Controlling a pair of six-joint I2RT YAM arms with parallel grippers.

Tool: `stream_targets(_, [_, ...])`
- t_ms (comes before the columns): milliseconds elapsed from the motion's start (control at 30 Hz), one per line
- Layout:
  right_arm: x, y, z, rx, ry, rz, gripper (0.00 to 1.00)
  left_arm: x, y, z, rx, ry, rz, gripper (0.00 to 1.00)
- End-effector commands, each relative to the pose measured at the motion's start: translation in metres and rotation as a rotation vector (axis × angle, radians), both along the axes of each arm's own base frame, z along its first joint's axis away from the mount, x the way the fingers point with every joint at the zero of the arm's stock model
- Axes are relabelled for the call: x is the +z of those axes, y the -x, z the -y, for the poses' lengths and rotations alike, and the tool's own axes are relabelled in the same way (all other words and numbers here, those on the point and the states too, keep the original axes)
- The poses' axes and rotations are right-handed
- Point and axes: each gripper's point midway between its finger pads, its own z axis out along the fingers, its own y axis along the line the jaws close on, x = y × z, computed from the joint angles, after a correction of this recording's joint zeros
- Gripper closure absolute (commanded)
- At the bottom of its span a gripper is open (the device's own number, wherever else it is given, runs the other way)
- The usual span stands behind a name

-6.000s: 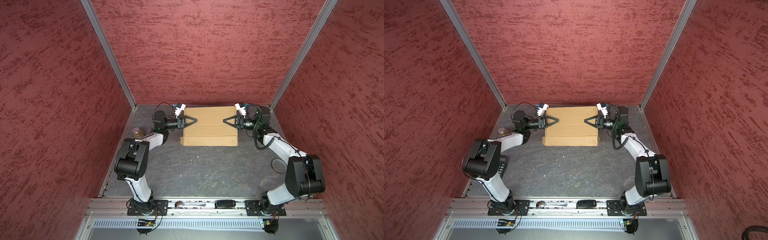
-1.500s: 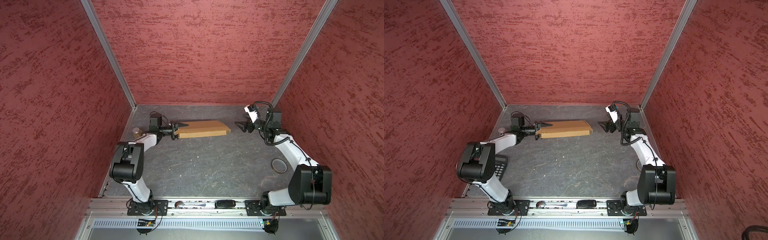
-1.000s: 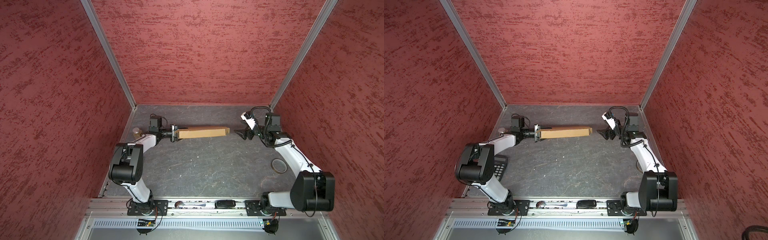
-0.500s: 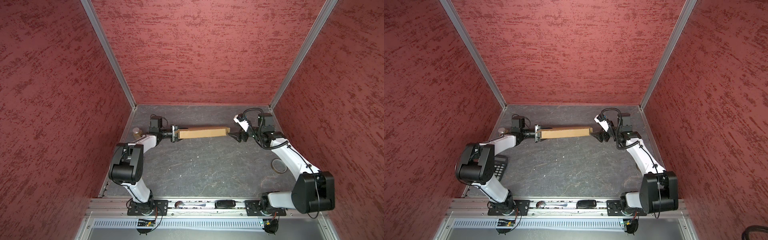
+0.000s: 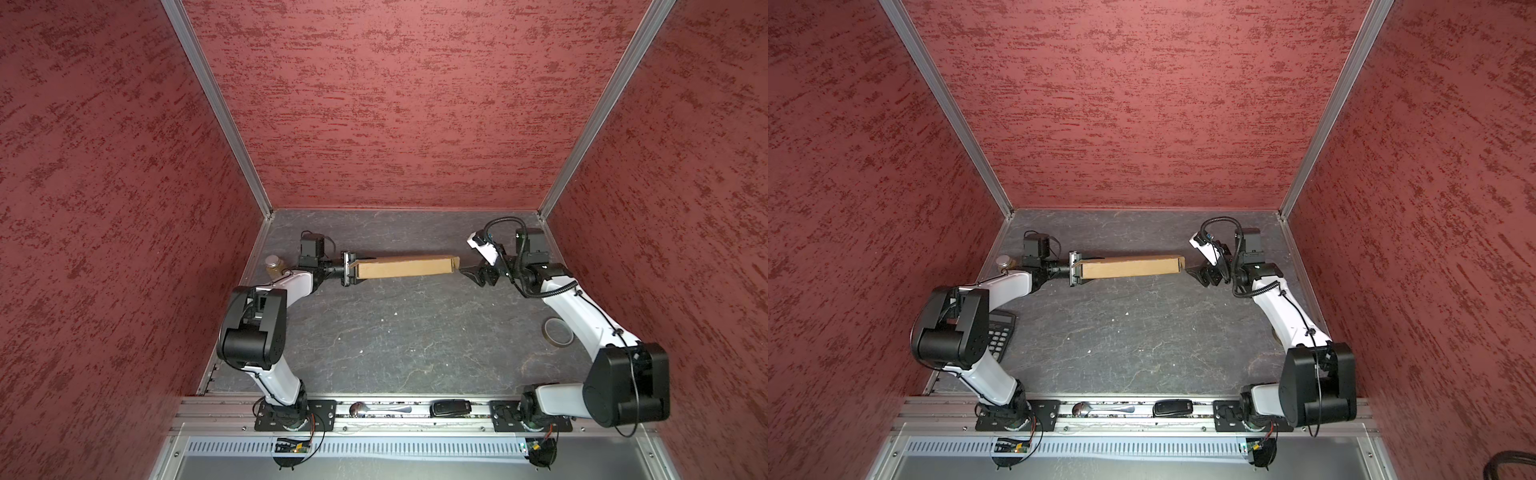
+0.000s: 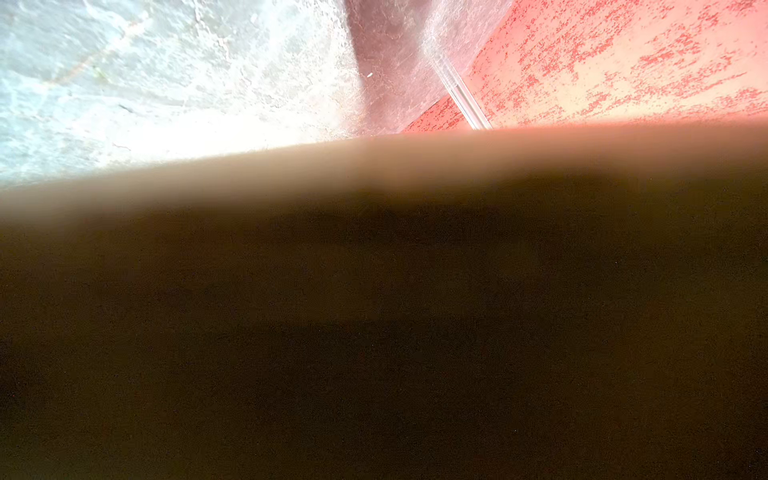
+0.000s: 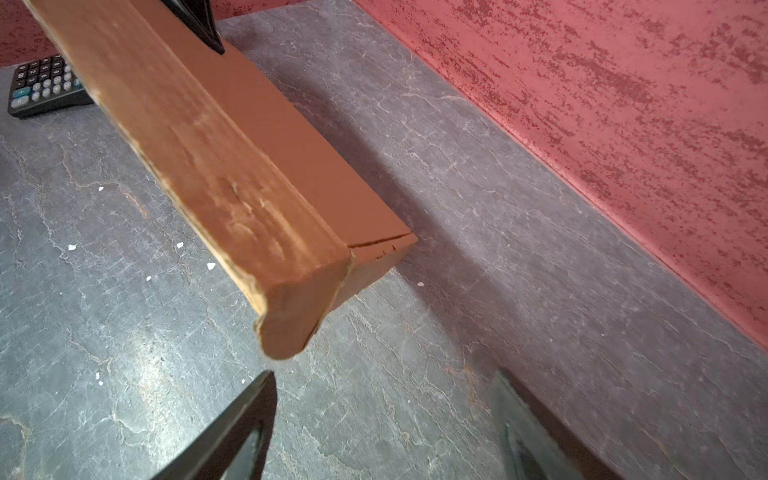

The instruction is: Fold the paper box

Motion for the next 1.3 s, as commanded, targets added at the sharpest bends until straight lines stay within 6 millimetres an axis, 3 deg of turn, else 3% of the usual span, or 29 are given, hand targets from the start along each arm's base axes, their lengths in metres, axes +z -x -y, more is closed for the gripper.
stream_targets(0, [0.014, -0.004, 0.004, 0.004, 0.016, 0.051, 0.19, 0.012, 0.004, -0.001, -0.013, 0.009, 0.048, 0.68])
stream_targets(533, [0.034, -0.013, -0.011, 0.053, -0.011, 0.075, 0.20, 0.014, 0.004, -0.002, -0.012, 0.008, 0.058, 0.68])
stream_targets(1267, [0.024, -0.010, -0.028, 0.102, -0.018, 0.037, 0.20, 0.014, 0.005, -0.002, -0.015, 0.007, 0.061, 0.69])
